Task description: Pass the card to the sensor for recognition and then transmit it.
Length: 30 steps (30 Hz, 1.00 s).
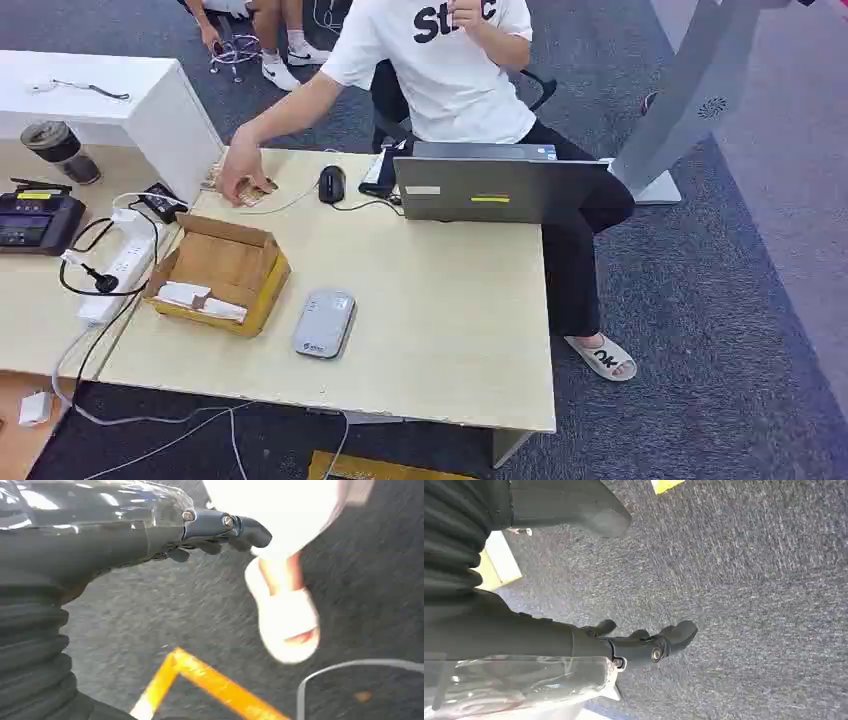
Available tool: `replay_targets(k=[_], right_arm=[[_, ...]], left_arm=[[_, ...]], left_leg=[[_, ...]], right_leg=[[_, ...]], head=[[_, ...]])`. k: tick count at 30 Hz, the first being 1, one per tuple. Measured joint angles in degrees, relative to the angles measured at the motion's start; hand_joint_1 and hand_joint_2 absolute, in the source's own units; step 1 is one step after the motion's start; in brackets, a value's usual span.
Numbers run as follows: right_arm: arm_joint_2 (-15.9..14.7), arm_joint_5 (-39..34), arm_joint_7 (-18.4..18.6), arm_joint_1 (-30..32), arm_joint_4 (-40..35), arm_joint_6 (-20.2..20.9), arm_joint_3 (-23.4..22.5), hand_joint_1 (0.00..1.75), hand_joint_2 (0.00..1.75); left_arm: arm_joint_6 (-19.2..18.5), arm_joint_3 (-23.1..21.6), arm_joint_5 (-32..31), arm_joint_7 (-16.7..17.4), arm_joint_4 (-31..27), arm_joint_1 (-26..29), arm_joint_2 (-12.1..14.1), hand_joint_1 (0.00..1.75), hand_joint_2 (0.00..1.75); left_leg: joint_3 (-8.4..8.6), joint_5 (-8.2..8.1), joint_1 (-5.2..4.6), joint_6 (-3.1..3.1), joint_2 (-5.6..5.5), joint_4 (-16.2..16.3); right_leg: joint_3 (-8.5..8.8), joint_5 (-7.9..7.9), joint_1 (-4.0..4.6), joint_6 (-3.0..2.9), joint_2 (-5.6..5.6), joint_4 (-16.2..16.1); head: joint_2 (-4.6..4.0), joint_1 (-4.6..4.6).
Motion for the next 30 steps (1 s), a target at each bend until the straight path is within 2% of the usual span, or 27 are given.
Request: replay_targets(k=[3,5,6,9,13,16,18,20,23,27,30], right_arm=[[0.39,1.17,-0.02,-0.02,0.0,-0.02,-0.35,0.0,1.75],[0.59,1.51,-0.07,-0.03,0.0,0.0,-0.68,0.0,1.75],[0.85,1.75,-0.11,-0.03,0.0,0.02,-0.88,0.0,1.75],[1.47,2.41,-0.11,-0.04,0.0,0.09,-1.33,0.0,1.75],[1.99,3.74,0.44,-0.05,0.0,0.17,-1.79,0.0,1.75],[2.19,4.4,0.46,-0.05,0.0,0.28,-2.3,0.0,1.75],[2.25,4.81,0.48,-0.04,0.0,0.39,-2.58,0.0,1.75],[2.38,5.49,0.48,-0.09,0.0,0.5,-2.91,0.0,1.75],[2.45,6.04,0.68,-0.07,0.0,0.5,-3.39,0.0,1.75],[2.58,7.33,1.16,-0.08,0.0,0.5,-4.22,0.0,1.75],[2.8,7.61,1.18,-0.07,0.0,0.52,-4.85,0.0,1.75]], left_arm=[[1.06,3.93,-0.7,-8.53,0.02,-0.19,0.81,0.0,1.75],[1.23,7.63,-5.54,-10.49,-0.59,-0.16,0.9,0.0,1.75],[1.25,11.81,-10.84,-10.9,-1.7,-0.07,0.72,0.0,1.75],[1.08,21.39,-22.26,-10.83,-5.91,0.53,-1.0,0.0,1.75],[-2.42,31.66,-32.36,-8.04,-14.11,1.92,-4.63,0.0,1.75],[-4.17,36.45,-35.15,-7.14,-17.97,2.49,-6.27,0.0,1.75],[-6.66,39.93,-40.54,-6.51,-21.04,2.96,-7.5,0.0,1.75],[-7.36,43.25,-45.71,-6.09,-22.86,2.95,-8.76,0.0,1.75],[-8.35,47.51,-49.84,-6.14,-24.42,2.61,-10.18,0.0,1.75],[-7.95,53.41,-57.12,-7.75,-24.94,1.88,-11.8,0.0,1.75],[-7.32,57.17,-59.47,-8.49,-24.94,1.16,-12.46,0.0,1.75]], left_leg=[[0.0,0.0,0.0,0.0,-0.01,0.0],[0.01,0.0,-0.01,0.0,0.01,0.0],[0.01,0.0,-0.01,0.0,0.01,0.0],[0.02,0.0,-0.02,0.0,0.01,0.0],[0.01,0.0,-0.02,0.01,0.02,0.0],[0.01,0.0,-0.03,0.01,0.02,0.01],[0.0,-0.01,-0.03,0.01,-0.01,0.01],[-0.01,-0.01,-0.02,0.01,-0.02,0.01],[-0.01,-0.01,-0.02,0.01,-0.01,0.01],[0.0,0.0,-0.02,0.01,-0.01,0.01],[-0.01,0.0,-0.02,0.01,-0.02,0.01]], right_leg=[[0.0,0.0,0.0,0.0,0.0,0.0],[0.0,0.0,0.0,0.0,0.01,0.0],[0.0,0.0,0.0,0.0,0.01,0.0],[0.01,0.01,-0.01,0.01,0.02,0.0],[0.01,0.01,-0.02,0.01,0.03,-0.01],[0.01,0.01,-0.02,0.01,0.02,-0.01],[0.0,0.0,-0.02,0.01,0.0,-0.01],[0.0,0.0,-0.02,0.01,-0.01,-0.01],[0.0,0.0,-0.02,0.01,0.0,-0.01],[0.01,0.0,-0.02,0.01,-0.01,-0.01],[0.01,0.0,-0.02,0.01,-0.01,-0.01]], head=[[0.0,0.02],[0.0,-0.02],[0.0,-0.07],[0.0,-0.02],[0.0,-0.04],[0.0,-0.04],[0.0,-0.04],[0.0,-0.04],[0.0,-0.02],[0.0,-0.02],[0.0,-0.02]])
